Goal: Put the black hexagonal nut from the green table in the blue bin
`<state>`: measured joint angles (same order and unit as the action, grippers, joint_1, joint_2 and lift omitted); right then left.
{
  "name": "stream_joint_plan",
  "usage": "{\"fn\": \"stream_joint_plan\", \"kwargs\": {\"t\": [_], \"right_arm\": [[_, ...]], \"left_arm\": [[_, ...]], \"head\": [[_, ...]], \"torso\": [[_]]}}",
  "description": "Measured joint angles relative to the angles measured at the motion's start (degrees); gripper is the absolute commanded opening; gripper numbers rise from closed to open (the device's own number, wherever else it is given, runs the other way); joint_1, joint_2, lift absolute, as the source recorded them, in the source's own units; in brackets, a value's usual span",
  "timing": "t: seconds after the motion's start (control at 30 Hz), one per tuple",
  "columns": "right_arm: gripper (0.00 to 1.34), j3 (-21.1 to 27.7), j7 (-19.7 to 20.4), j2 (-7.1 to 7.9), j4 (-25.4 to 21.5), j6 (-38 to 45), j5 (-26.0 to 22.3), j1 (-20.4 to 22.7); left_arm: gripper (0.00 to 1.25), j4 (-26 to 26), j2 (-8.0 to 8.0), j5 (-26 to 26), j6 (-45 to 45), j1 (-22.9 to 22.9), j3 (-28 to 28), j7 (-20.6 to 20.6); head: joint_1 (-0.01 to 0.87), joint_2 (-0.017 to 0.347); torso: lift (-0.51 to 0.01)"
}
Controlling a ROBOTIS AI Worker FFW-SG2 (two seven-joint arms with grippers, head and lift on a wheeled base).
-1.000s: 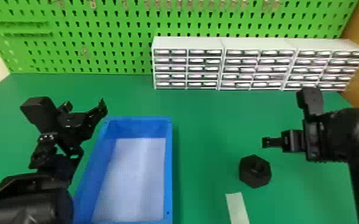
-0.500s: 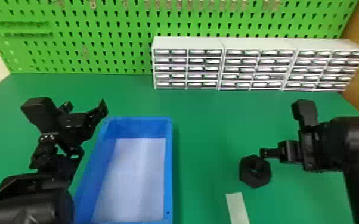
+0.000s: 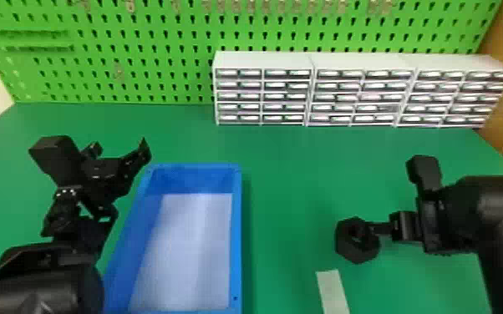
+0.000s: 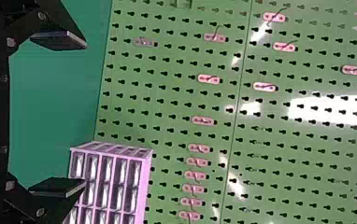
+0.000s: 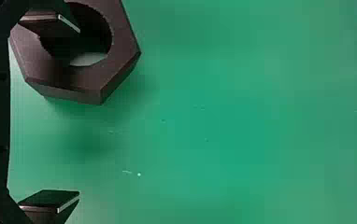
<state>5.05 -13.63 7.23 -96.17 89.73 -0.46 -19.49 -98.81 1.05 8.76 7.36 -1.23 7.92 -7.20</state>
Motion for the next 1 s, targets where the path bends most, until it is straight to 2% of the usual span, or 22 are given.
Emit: {"fn": "stream_joint_plan", "kwargs": {"t": [0.8,0.9,0.97,1.0], "right_arm": [[1.22,0.4,0.0,-0.10,0.8,0.0,-0.2,1.6],[1.08,0.6,0.0,-0.05,0.8,0.0,-0.1,1.6],[0.86,0.7,0.0,-0.04,0.8,0.0,-0.1,1.6],[0.66,0.8,0.0,-0.05,0.8,0.0,0.0,1.7]], "left_arm": [[1.02,0.0,0.00,0.0,-0.2,0.0,-0.1,0.1],[1.02,0.0,0.00,0.0,-0.2,0.0,-0.1,0.1],[1.02,0.0,0.00,0.0,-0.2,0.0,-0.1,0.1],[1.02,0.0,0.00,0.0,-0.2,0.0,-0.1,0.1]], "head": [[0.686,0.051],[0.686,0.051],[0.686,0.051],[0.686,0.051]], "torso": [[-0.097],[-0.097],[-0.097],[-0.097]]}}
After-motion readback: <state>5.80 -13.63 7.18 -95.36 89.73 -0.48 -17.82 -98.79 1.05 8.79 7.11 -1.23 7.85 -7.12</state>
